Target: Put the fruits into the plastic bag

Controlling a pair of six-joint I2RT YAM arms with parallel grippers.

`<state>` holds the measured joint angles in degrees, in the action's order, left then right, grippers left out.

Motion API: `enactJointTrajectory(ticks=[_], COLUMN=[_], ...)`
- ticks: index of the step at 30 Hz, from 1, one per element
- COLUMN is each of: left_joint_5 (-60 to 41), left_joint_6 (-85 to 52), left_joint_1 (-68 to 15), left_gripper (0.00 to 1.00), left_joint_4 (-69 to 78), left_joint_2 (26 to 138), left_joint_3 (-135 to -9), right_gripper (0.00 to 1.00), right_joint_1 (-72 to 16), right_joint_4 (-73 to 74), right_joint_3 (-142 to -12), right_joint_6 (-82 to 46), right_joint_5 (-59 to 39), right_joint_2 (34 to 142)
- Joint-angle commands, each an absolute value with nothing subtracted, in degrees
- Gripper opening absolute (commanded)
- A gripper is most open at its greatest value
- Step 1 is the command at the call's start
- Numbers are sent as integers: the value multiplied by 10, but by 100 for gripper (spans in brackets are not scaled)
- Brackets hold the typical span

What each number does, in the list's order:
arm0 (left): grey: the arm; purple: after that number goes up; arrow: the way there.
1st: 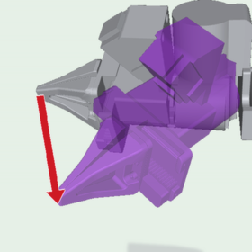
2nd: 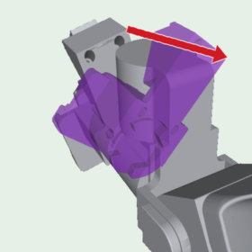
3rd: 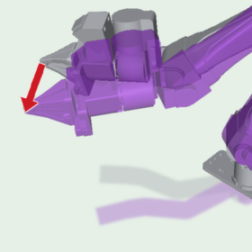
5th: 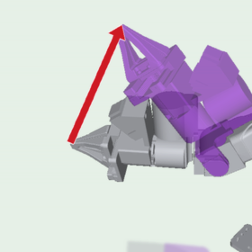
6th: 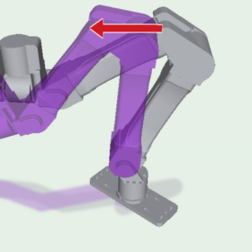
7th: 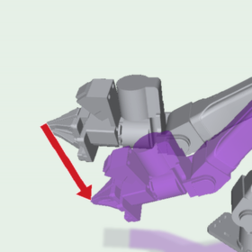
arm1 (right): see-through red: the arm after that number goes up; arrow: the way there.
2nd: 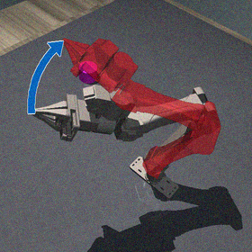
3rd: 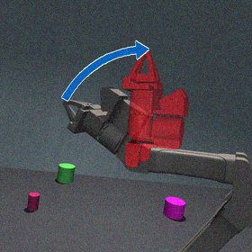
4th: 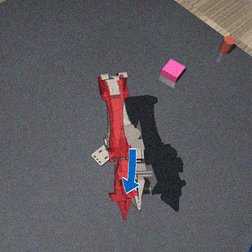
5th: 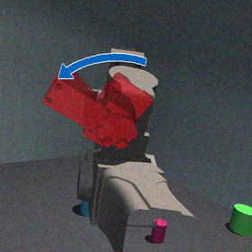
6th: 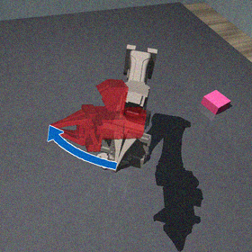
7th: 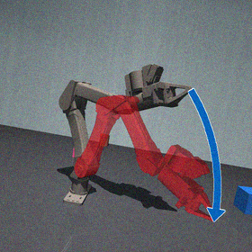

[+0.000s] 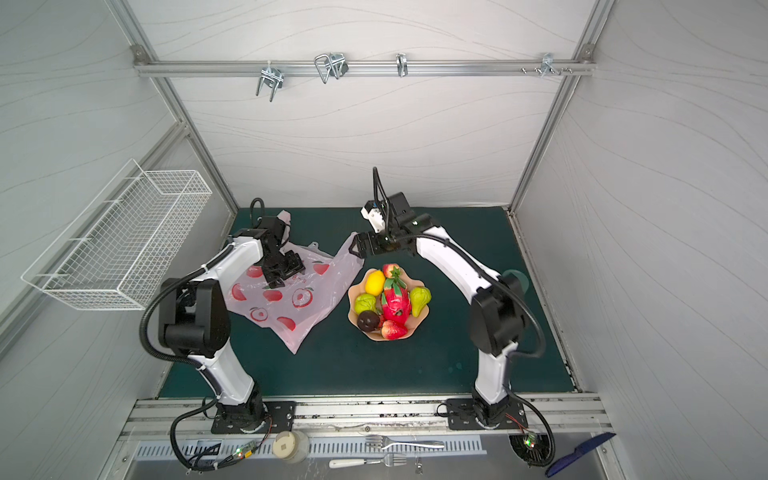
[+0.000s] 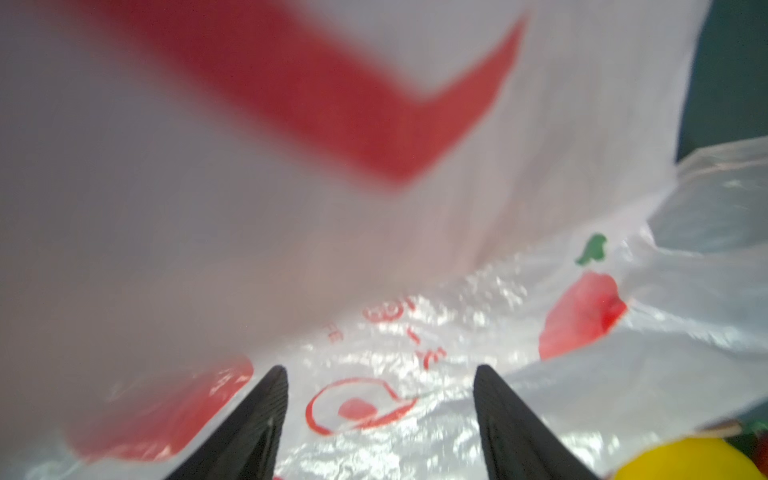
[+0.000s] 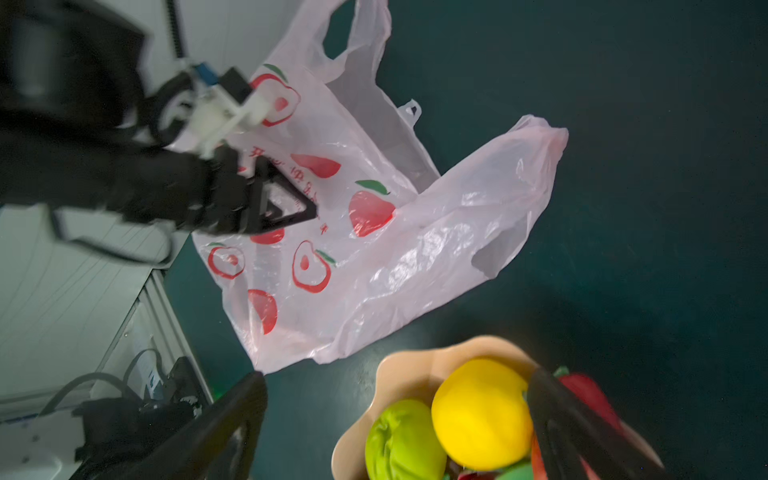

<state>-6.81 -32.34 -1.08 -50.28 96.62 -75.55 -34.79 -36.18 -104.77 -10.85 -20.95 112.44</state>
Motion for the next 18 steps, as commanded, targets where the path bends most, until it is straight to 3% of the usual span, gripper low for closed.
enactJointTrajectory(ticks=[1, 7, 13, 15, 18], left_joint_5=[-91, -26, 30, 40, 43], left_joint_6=[-324, -329, -318, -319, -318], left_joint_1=[7, 47, 92, 99, 113], left_gripper=[74, 74, 72, 72, 72], left_joint_4=[-493, -534, -549, -548, -530], left_joint_2=[885, 851, 935, 962, 981], left_joint_3=[-745, -744, -780, -798, -810], right_gripper=[99, 99, 95, 87, 54], right_joint_1=[-333, -337, -355, -358, -361], right_joint_4=[-422, -439, -431, -415, -401], right_joint_3=[-1126, -1250, -1263, -1257, -1248], right_joint_6=[-133, -190, -231, -248, -270], right_joint_5=[-234, -233, -210, -206, -201], right_joint_2=[1207, 1320, 1361, 1366, 1367])
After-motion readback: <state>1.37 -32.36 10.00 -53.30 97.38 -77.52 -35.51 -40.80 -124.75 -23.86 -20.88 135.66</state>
